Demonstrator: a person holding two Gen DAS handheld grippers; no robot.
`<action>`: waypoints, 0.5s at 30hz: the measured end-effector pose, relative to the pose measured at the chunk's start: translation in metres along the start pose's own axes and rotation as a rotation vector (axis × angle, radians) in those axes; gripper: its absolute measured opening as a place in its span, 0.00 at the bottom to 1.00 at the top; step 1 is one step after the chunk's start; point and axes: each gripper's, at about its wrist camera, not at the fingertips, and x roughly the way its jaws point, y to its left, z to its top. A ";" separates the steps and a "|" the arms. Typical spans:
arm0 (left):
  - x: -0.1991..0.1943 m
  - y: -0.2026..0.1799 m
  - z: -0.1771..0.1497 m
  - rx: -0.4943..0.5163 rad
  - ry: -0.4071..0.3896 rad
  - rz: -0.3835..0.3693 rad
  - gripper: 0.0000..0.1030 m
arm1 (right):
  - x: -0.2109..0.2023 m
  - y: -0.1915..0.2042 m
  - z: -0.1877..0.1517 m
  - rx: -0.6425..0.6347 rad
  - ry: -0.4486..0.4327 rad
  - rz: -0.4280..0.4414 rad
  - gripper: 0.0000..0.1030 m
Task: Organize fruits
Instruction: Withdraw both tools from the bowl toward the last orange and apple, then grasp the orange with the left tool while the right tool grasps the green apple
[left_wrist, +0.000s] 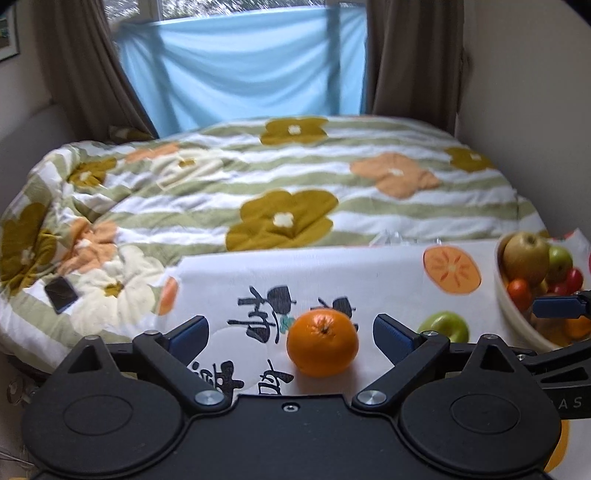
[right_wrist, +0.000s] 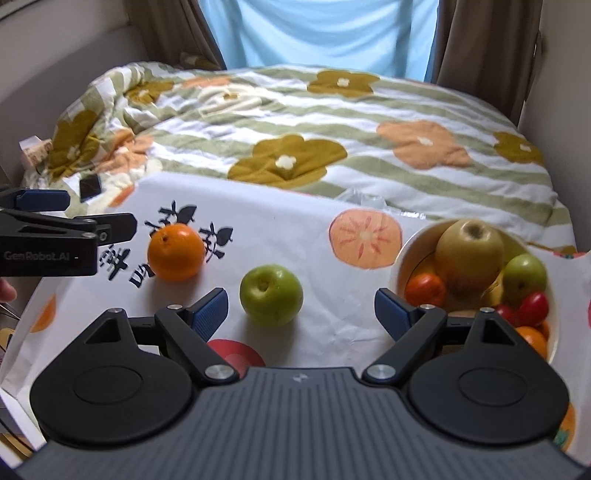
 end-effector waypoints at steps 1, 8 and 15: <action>0.006 0.001 0.000 0.005 0.012 -0.008 0.95 | 0.004 0.002 -0.001 0.002 0.010 -0.002 0.99; 0.040 0.002 -0.003 0.035 0.071 -0.073 0.95 | 0.027 0.009 -0.009 0.004 0.084 0.020 0.99; 0.062 0.002 -0.005 0.047 0.131 -0.136 0.76 | 0.037 0.009 -0.006 0.012 0.087 0.015 0.98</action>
